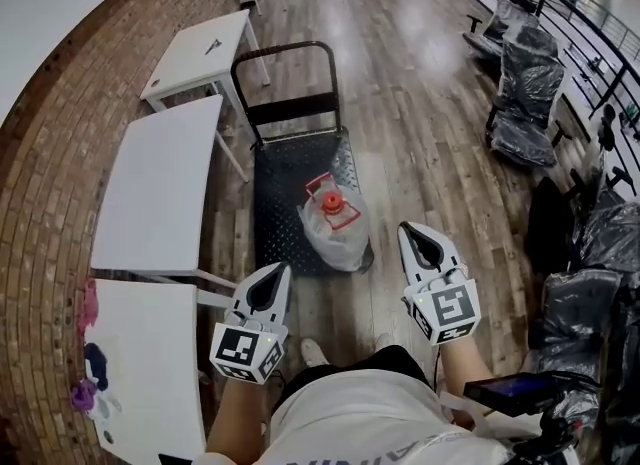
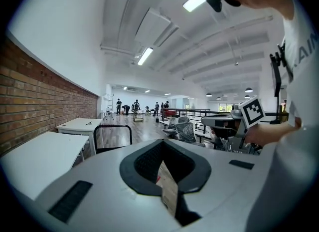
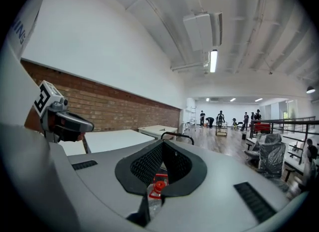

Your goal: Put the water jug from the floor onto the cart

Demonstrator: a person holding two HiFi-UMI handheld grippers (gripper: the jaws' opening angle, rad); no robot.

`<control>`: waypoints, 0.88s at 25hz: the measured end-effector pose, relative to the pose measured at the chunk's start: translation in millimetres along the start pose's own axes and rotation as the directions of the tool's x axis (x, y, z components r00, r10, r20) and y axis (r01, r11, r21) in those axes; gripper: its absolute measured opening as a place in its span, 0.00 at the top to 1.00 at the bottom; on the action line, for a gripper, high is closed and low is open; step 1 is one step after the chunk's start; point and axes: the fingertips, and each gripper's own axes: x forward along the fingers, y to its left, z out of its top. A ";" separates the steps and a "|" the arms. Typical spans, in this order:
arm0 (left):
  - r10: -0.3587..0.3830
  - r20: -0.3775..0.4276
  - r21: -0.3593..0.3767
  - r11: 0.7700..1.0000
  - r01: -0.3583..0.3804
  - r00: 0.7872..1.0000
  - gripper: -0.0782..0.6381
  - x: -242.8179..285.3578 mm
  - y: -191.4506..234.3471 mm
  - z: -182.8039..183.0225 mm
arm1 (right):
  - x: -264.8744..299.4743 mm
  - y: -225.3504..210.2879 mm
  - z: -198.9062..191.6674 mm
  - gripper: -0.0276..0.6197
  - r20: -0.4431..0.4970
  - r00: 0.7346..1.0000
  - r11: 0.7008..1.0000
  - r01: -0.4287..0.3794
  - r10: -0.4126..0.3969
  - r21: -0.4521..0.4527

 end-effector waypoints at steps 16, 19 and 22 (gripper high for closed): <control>-0.012 0.071 -0.042 0.999 0.015 0.997 0.89 -32.5 70.7 -0.4 | 32.1 66.5 10.6 0.95 -0.081 0.997 0.994 -0.004 -0.004 -0.105; -0.012 0.071 -0.050 0.999 0.015 0.997 0.89 -31.4 67.5 0.2 | 30.0 64.2 7.3 0.95 -0.086 0.996 0.995 -0.006 -0.003 -0.100; -0.014 0.066 -0.051 0.999 0.017 0.998 0.89 -31.4 63.0 -0.9 | 28.3 61.8 6.4 0.95 -0.086 0.996 0.995 -0.006 -0.002 -0.098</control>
